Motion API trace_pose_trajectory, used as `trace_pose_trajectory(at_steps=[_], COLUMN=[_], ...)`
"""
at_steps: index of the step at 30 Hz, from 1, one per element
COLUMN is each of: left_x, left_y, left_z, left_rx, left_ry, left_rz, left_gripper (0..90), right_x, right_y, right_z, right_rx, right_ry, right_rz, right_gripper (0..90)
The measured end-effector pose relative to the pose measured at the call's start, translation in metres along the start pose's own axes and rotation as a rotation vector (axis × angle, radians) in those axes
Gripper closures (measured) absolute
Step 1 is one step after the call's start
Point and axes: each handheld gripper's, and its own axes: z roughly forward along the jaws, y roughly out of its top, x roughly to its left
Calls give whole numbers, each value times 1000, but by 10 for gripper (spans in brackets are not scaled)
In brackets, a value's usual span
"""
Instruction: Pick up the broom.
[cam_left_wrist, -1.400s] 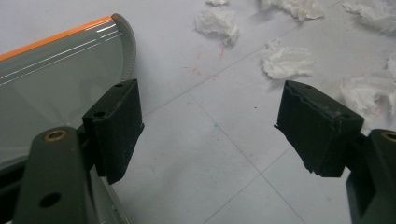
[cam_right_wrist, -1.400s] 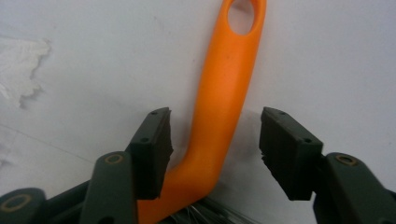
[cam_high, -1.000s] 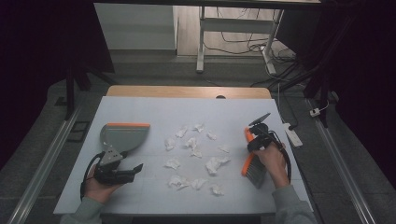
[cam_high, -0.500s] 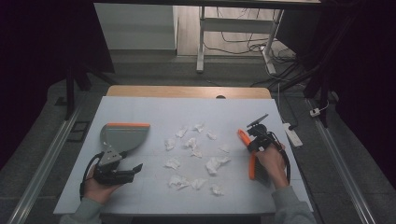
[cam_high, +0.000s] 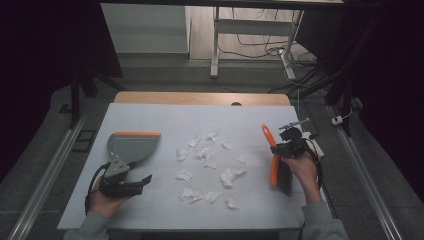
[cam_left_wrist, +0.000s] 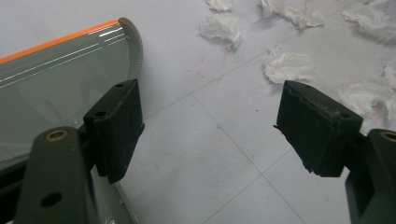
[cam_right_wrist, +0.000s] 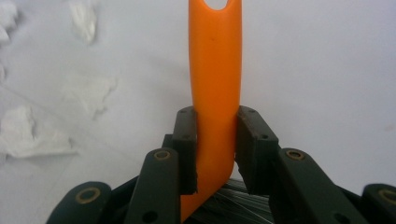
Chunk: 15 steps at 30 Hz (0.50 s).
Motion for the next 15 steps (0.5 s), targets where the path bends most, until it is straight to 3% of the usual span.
trace_pose_trajectory(at_steps=[4,15], left_x=[1,0], left_y=[0,1], left_z=[1,1], left_rx=[0,-1], left_ry=[3,4], left_rz=[-3,0], left_gripper=[236,237], right_x=[-4,-15], right_y=[1,-3], right_z=[-15,-37], right_rx=[-76,-236], right_ry=[69,166], right_rz=[13,35], right_gripper=[706,706])
